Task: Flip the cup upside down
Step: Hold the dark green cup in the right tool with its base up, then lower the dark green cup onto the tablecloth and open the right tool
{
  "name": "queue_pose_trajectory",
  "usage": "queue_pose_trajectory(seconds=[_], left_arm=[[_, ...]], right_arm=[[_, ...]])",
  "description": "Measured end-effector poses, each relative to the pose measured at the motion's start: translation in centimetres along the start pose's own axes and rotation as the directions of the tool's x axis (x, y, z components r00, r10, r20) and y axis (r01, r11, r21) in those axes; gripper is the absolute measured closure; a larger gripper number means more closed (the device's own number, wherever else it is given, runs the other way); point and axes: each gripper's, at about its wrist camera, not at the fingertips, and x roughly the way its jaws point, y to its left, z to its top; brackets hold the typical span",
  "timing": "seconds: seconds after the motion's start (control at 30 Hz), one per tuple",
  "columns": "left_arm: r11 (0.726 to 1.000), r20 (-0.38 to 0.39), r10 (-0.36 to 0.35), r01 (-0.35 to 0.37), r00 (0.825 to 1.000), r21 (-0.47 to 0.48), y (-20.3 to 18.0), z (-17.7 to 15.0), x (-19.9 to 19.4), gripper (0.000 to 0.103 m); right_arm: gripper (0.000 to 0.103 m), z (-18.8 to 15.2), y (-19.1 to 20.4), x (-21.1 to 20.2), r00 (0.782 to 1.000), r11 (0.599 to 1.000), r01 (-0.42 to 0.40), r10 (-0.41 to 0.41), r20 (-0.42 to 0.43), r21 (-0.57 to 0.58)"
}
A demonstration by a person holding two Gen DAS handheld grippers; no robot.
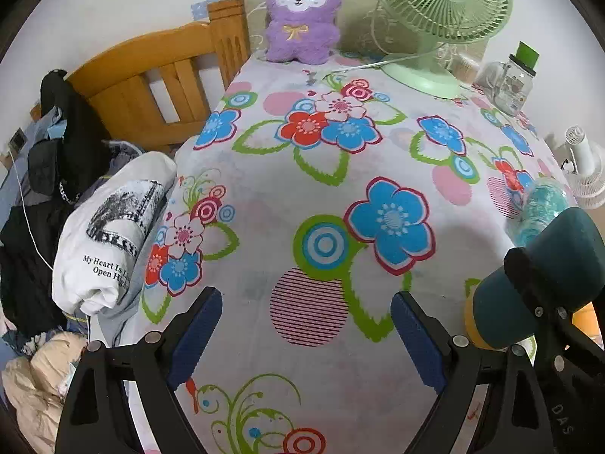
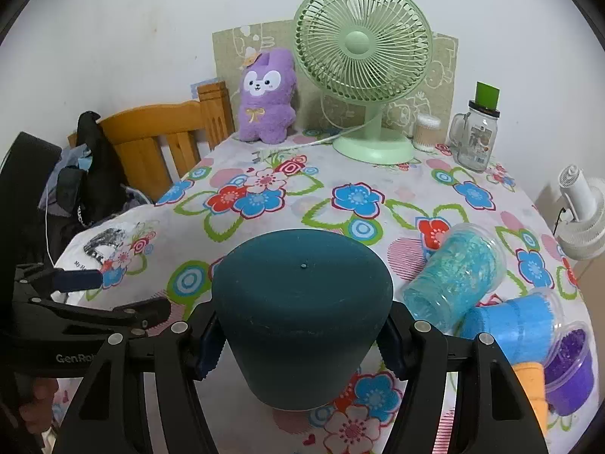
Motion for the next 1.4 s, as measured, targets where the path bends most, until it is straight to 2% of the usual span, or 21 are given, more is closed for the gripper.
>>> queue_pose_trajectory(seconds=[0.33,0.5,0.53,0.6,0.63,0.67,0.7,0.87,1.1,1.4], left_arm=[[1.000,0.005,0.007,-0.007,1.000,0.023,-0.3,-0.7,2.0,0.011],[0.999,-0.013,0.018,-0.017,1.000,0.031,-0.2,-0.9,2.5,0.011],[0.999,-0.015,0.016,-0.016,1.000,0.035,-0.2,-0.9,2.5,0.011],[0.999,-0.021,0.011,-0.010,1.000,0.036,-0.1,-0.9,2.4,0.011],[0.999,-0.026,0.011,-0.010,1.000,0.034,-0.1,-0.9,2.3,0.011],[0.999,-0.034,0.014,-0.013,0.999,0.034,0.1,-0.9,2.2,0.011],[0.999,-0.042,0.015,-0.013,0.999,0.032,0.2,-0.8,2.0,0.011],[0.999,-0.096,-0.052,0.052,0.994,-0.009,0.9,-0.1,0.0,0.011],[0.996,-0.106,-0.086,0.090,0.991,0.027,0.0,1.6,-3.8,0.009],[0.984,-0.081,-0.136,0.144,0.987,0.106,-2.4,2.9,-7.3,0.004]], right_arm=[[0.034,-1.9,0.6,1.0,0.997,0.998,0.042,-0.039,0.062,-0.043],[0.033,-2.0,0.4,1.4,0.999,0.999,0.029,-0.028,0.021,-0.031],[0.032,-2.0,0.3,1.5,1.000,0.999,0.025,-0.025,0.007,-0.020],[0.021,-1.7,0.1,1.5,0.999,0.999,0.048,-0.049,-0.025,-0.001],[0.011,-1.4,-0.1,1.5,0.996,0.997,0.078,-0.078,-0.049,0.003],[0.006,-1.2,-0.2,1.3,0.994,0.996,0.094,-0.094,-0.060,0.004],[0.006,-0.7,-0.3,0.7,0.993,0.995,0.097,-0.096,-0.069,0.008],[0.005,1.4,-0.6,-1.9,0.991,0.994,0.090,-0.084,-0.103,0.055],[0.005,4.4,-1.1,-5.0,0.987,0.984,0.104,-0.083,-0.140,0.148],[0.005,5.5,-3.4,-8.4,0.977,0.953,0.149,-0.100,-0.189,0.265]])
